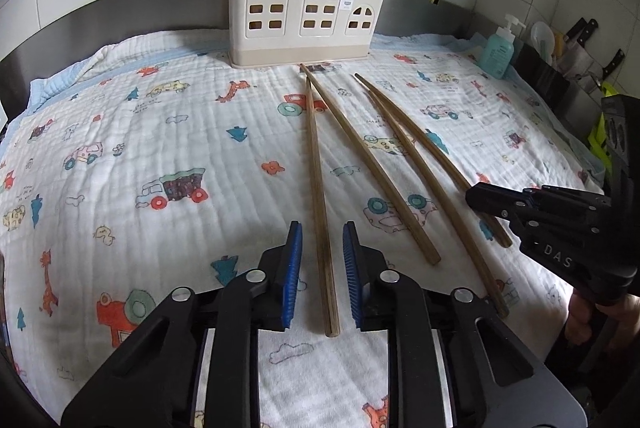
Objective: Organize utensils
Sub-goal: 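Close the left gripper on a chopstick while the right gripper grasps another chopstick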
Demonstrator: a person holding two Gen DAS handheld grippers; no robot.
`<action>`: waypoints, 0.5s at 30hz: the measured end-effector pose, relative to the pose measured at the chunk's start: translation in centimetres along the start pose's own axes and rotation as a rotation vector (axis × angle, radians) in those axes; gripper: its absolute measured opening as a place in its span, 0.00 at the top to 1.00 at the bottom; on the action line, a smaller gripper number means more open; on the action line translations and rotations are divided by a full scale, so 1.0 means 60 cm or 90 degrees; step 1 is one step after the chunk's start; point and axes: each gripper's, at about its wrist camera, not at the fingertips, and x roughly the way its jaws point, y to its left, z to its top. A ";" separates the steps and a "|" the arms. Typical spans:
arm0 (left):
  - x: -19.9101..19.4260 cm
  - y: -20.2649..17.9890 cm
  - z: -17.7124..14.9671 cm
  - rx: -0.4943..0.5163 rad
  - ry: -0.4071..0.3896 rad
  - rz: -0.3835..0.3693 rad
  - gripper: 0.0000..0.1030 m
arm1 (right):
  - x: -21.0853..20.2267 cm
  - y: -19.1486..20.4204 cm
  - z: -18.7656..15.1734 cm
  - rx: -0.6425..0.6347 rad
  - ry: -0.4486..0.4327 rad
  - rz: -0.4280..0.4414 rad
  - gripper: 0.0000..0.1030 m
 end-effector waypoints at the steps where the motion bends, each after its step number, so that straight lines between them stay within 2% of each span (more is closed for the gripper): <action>1: 0.003 -0.002 0.000 0.002 0.003 0.000 0.82 | 0.000 0.000 0.000 0.000 0.000 0.000 0.93; 6: 0.015 -0.016 -0.003 0.021 0.010 0.034 0.85 | 0.000 0.000 -0.001 0.000 0.000 0.000 0.93; 10: 0.017 -0.021 0.000 0.029 0.011 0.059 0.92 | 0.000 0.001 -0.001 -0.002 -0.001 -0.002 0.93; 15: 0.014 -0.010 0.008 0.008 0.012 0.052 0.95 | -0.006 0.000 0.000 -0.001 -0.008 -0.006 0.94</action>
